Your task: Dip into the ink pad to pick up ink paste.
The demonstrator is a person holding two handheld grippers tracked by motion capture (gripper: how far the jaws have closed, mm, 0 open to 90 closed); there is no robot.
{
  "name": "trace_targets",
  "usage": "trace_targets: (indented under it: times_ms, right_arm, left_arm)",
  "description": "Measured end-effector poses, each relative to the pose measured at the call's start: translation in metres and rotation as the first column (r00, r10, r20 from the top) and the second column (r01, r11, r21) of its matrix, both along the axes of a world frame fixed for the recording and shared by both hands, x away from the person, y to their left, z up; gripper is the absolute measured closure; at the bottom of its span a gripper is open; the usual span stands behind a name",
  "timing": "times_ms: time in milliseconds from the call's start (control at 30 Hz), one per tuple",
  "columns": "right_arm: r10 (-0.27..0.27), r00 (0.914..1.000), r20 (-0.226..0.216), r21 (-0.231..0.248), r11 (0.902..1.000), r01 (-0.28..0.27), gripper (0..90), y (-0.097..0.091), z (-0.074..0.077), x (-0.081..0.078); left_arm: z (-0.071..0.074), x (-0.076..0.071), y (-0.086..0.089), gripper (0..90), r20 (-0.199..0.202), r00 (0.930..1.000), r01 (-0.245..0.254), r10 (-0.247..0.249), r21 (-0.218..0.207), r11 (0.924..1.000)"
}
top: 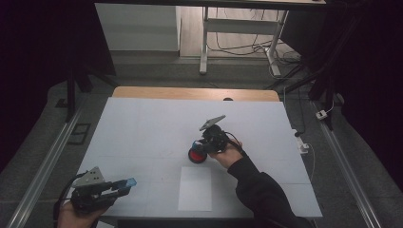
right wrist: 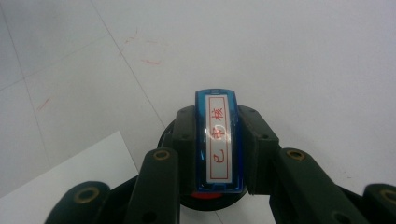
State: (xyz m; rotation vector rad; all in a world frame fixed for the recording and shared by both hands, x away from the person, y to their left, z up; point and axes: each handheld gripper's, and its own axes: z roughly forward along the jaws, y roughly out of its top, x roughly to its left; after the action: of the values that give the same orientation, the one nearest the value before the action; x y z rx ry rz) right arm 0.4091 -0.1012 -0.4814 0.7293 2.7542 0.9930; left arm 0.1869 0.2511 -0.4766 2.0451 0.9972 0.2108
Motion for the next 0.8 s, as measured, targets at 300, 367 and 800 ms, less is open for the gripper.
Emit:
trace_targets:
  times_ms: [300,367,800]
  right_arm:
    - [0.018,0.9983,0.056,-0.056,0.9983,-0.015,70.3,0.008,0.001,-0.008]
    - [0.024,0.997,0.073,-0.064,0.9977,-0.019,70.3,0.009,0.001,-0.009]
    - [0.017,0.9984,0.054,-0.028,0.9995,-0.015,70.3,0.005,-0.001,-0.007]
  left_arm:
    - [0.0,0.0,0.0,68.6,-0.001,1.0,0.0,0.0,0.003,1.0]
    - [0.0,0.0,0.0,68.7,-0.001,1.0,0.0,0.0,0.005,1.0]
    - [0.0,0.0,0.0,68.6,-0.002,1.0,0.001,-0.001,0.004,1.0]
